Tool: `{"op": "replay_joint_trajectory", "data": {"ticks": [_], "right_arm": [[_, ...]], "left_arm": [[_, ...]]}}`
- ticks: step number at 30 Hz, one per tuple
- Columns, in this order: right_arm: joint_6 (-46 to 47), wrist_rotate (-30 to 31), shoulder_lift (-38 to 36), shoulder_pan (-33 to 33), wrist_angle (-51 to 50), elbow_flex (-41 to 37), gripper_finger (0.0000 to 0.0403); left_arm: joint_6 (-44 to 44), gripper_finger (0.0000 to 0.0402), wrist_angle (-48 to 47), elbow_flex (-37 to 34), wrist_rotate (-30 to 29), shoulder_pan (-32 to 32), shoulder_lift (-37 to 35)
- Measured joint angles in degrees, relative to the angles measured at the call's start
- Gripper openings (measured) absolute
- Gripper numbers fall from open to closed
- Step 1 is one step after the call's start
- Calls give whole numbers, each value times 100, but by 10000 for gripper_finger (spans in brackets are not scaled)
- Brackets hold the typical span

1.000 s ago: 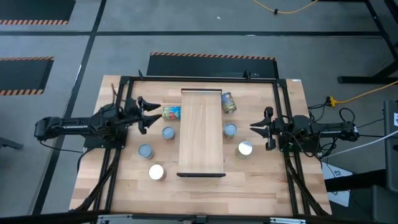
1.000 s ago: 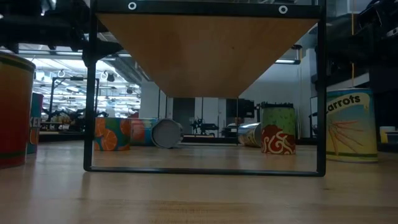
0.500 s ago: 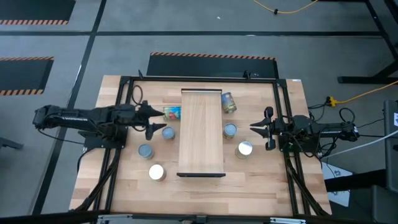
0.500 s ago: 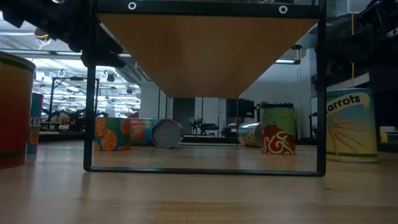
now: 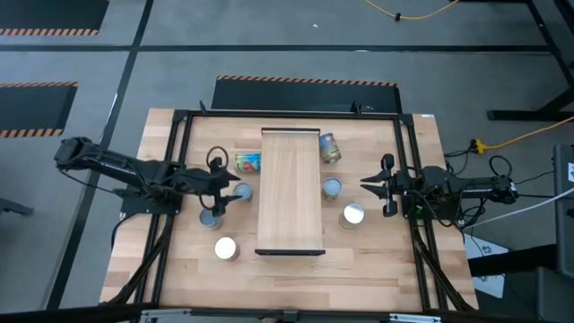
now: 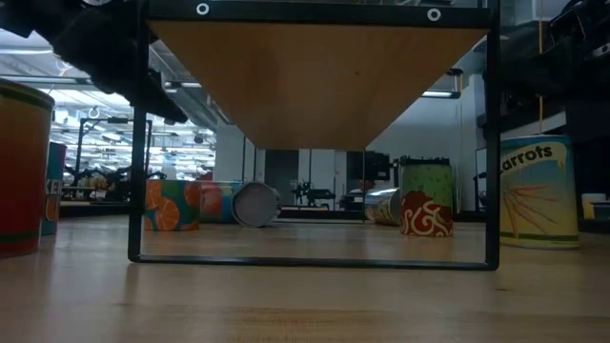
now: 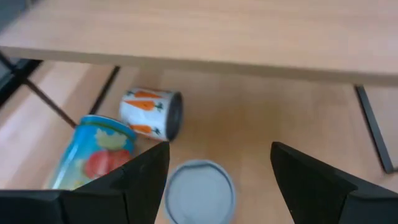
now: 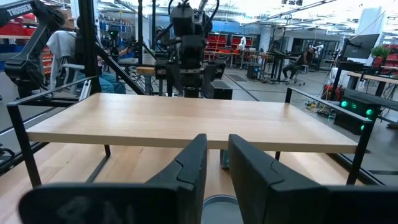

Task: Pick and place cans onto a shelf
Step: Put the canned orange on the shelf

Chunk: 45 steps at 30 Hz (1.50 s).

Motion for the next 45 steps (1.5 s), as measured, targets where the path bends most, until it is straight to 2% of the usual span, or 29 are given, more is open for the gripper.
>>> {"op": "replay_joint_trajectory", "data": {"ticks": [14,26,45], "right_arm": [[0,0,0,2,0,2,72],[-1,-1,-1,0,0,0,72],[0,-2,0,0,0,0,72]], "left_arm": [[-200,273,124,0,-107,-274,1291],[-167,269,165,2,-109,-274,1955],[-154,174,178,9,-321,-272,2152]]}}
